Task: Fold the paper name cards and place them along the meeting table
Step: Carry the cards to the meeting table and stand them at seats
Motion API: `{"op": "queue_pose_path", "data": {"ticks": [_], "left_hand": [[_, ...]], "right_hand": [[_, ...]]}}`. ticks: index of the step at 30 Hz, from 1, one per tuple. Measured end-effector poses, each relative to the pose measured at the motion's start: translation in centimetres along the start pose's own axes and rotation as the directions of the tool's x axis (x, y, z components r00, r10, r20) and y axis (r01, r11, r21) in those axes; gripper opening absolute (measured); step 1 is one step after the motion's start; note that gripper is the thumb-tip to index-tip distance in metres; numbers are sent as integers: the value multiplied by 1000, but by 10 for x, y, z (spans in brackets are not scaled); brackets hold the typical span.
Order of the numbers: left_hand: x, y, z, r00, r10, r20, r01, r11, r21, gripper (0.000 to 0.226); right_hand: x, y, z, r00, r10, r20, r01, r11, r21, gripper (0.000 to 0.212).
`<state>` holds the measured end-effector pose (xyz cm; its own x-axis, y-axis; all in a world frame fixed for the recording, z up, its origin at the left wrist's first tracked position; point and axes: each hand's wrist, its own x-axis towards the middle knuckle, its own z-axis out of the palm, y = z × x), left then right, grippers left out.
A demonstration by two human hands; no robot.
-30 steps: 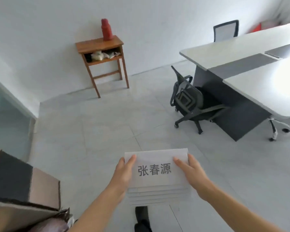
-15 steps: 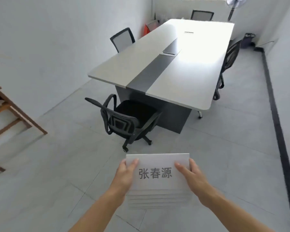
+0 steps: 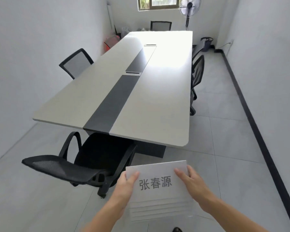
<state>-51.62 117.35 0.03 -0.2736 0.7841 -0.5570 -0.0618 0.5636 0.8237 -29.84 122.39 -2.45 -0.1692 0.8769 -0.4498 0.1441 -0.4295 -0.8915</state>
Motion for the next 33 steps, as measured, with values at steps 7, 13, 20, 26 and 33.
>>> {"op": "queue_pose_path", "data": {"ticks": [7, 13, 20, 26, 33], "left_hand": [[120, 81, 15, 997, 78, 14, -78, 997, -12, 25], [237, 133, 14, 991, 82, 104, -83, 997, 7, 34], [373, 204, 8, 971, 115, 211, -140, 985, 106, 39], [465, 242, 17, 935, 93, 342, -170, 965, 202, 42], [517, 237, 32, 910, 32, 414, -141, 962, 236, 50]], "right_hand": [[134, -70, -12, 999, -28, 24, 28, 1000, -9, 39], [241, -110, -4, 999, -46, -8, 45, 996, -76, 41], [356, -157, -4, 998, -44, -49, 31, 971, -236, 50], [424, -168, -14, 985, -49, -167, -10, 942, -335, 55], [460, -159, -22, 977, 0, -215, -89, 911, -402, 53]]}}
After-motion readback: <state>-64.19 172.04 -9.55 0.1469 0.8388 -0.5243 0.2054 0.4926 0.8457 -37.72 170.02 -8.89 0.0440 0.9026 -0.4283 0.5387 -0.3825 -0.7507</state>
